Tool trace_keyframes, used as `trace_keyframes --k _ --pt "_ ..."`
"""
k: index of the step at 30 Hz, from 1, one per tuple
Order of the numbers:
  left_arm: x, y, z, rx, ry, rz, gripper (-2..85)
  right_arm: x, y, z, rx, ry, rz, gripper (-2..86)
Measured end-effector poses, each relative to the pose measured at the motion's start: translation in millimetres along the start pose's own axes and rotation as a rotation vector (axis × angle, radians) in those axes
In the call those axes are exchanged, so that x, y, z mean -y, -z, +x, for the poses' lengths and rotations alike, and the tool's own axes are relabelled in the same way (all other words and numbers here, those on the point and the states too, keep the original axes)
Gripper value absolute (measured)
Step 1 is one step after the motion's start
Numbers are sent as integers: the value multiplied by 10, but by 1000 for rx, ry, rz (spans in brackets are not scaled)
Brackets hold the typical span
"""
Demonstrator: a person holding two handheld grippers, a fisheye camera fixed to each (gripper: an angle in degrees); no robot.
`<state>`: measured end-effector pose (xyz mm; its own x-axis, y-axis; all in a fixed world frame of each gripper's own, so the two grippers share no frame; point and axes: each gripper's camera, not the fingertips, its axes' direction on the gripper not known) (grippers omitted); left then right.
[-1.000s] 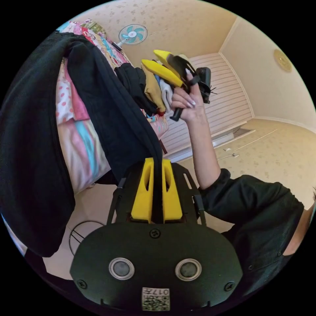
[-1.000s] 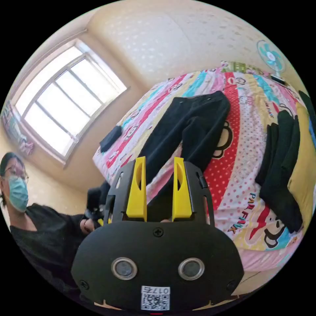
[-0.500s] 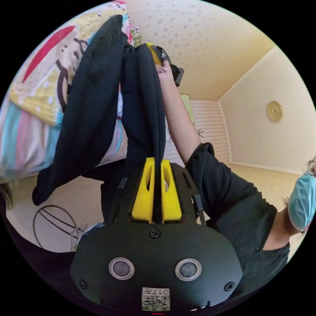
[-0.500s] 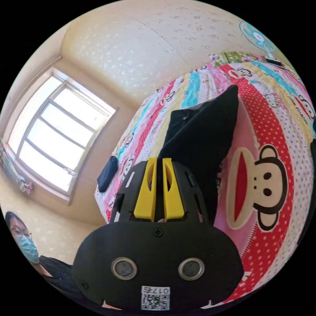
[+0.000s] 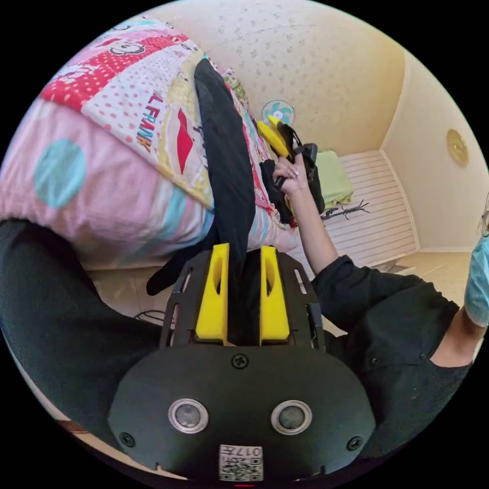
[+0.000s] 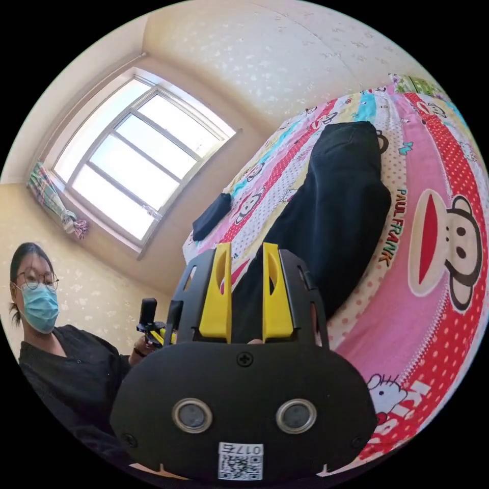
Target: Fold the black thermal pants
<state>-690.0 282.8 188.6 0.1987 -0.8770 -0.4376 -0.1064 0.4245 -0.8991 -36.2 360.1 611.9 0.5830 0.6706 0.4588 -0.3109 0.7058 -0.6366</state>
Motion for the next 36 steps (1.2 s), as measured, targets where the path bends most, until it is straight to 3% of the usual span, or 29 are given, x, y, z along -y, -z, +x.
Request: trace_keyframes --k 4,6,10,13,14,16,19,20,23,25,30,34,36 --pt "331 -559 -11 65 -3 -169 119 -941 -109 -21 -25 -33 -59 93" --pt "404 -774 6 187 17 -167 84 -1215 -319 -76 -25 -29 -95 91" --pt "421 -767 115 188 -7 -167 48 -1331 -201 -320 -98 9 -14 40" --pt "427 -611 286 20 -104 -175 26 -1262 208 -566 -69 48 59 25" --pt "417 -555 340 -109 -147 -161 22 -1262 279 -576 -71 38 72 24" --pt "418 -561 304 -216 -116 -158 21 -1248 272 -453 -115 -5 21 23" --pt "415 -753 83 -2 77 -246 36 -1233 -263 -57 -211 -73 -243 30" --pt "404 -799 91 72 86 -284 44 -1240 -233 -9 -188 -89 -221 31" --pt "449 -656 280 6 36 -320 76 -1203 262 31 -55 -83 -31 42" --pt "540 -447 449 2 -20 -284 80 -1044 596 86 -28 -65 93 58" --pt "1121 191 760 -92 -204 208 99 -289 682 497 50 -110 103 125" --pt "1726 -48 440 -64 -142 172 132 195 376 1236 203 -300 64 156" --pt "1924 -180 126 -158 -18 139 134 231 315 1478 229 -360 78 165"
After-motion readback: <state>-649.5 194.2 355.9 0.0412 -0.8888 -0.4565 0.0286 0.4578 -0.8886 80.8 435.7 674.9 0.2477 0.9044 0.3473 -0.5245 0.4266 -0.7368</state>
